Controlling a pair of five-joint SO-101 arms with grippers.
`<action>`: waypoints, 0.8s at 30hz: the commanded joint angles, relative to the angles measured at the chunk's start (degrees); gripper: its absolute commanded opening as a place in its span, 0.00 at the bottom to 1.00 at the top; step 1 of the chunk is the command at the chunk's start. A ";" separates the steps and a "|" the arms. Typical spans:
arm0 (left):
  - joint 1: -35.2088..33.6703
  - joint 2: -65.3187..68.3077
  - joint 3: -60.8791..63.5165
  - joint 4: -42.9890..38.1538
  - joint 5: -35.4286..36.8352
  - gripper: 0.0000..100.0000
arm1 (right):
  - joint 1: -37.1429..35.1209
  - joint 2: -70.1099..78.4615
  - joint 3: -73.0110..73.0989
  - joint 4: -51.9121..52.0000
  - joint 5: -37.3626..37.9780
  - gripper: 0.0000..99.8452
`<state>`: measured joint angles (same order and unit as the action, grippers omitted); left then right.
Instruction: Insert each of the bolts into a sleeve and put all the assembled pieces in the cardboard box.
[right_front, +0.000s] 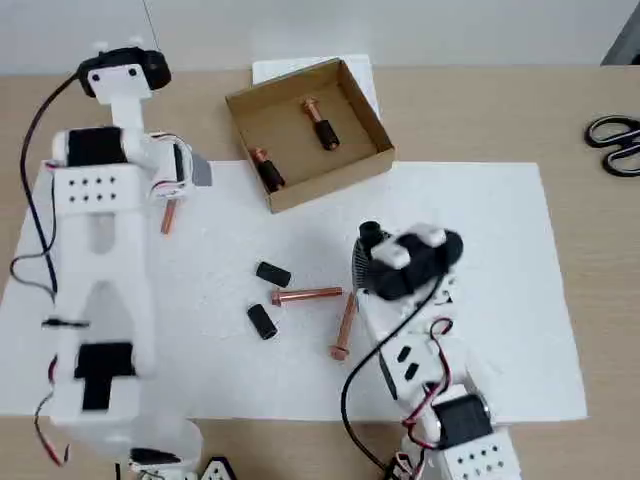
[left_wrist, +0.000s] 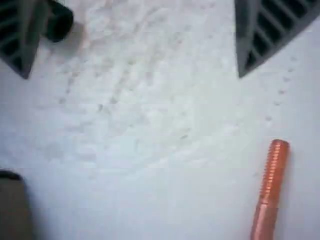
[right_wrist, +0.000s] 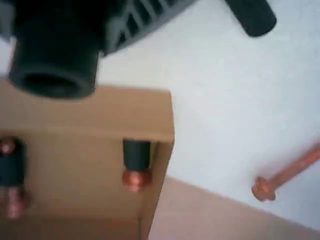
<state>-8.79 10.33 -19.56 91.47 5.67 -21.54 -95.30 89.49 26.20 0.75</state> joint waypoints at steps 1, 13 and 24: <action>-0.97 6.33 -9.27 3.78 -8.18 0.25 | -0.22 -8.66 3.69 -1.80 3.60 0.00; -4.04 31.21 -36.53 5.54 -18.99 0.25 | -0.40 -8.57 6.51 -1.80 5.54 0.00; -5.19 50.29 -55.87 3.96 -19.60 0.25 | -0.40 -8.57 6.51 -1.71 5.63 0.00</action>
<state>-12.92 59.21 -70.99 96.40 -13.76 -21.80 -102.86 96.00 25.23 5.76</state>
